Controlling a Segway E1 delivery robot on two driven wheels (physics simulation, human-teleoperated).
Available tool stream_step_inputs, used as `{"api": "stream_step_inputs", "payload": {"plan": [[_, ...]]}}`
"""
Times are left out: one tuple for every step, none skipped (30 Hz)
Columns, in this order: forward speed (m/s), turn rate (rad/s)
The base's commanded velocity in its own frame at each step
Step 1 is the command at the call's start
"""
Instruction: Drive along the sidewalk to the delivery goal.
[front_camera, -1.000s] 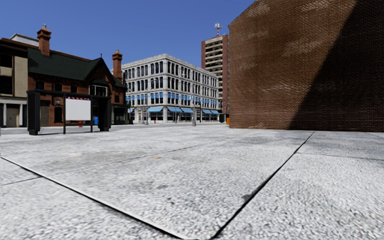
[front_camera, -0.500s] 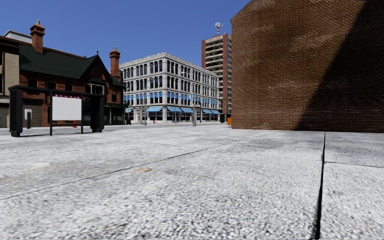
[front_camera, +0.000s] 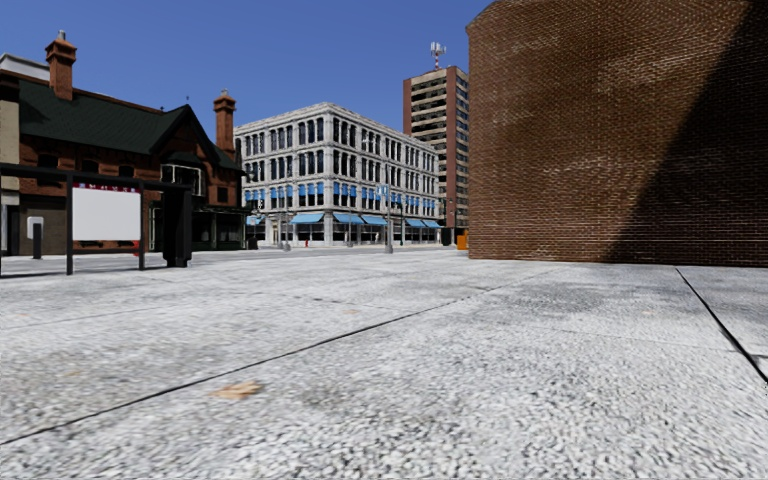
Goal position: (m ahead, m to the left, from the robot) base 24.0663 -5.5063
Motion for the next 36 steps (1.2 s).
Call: {"api": "stream_step_inputs", "payload": {"plan": [[2.00, 0.00], [2.00, 0.00], [2.00, 0.00], [2.00, 0.00], [2.00, 0.00], [2.00, 0.00], [2.00, 0.00], [2.00, 0.00], [2.00, 0.00], [2.00, 0.00], [2.00, 0.00], [2.00, 0.00], [2.00, 0.00], [2.00, 0.00], [2.00, 0.00], [2.00, 0.00], [2.00, 0.00], [2.00, 0.00], [2.00, 0.00], [2.00, 0.00], [2.00, 0.00], [2.00, 0.00], [2.00, 0.00], [2.00, 0.00], [2.00, 0.00], [2.00, 0.00], [2.00, 0.00], [2.00, 0.00], [2.00, 0.00], [2.00, 0.00], [2.00, 0.00], [2.00, 0.00], [2.00, 0.00], [2.00, 0.00], [2.00, 0.00], [2.00, 0.00]]}}
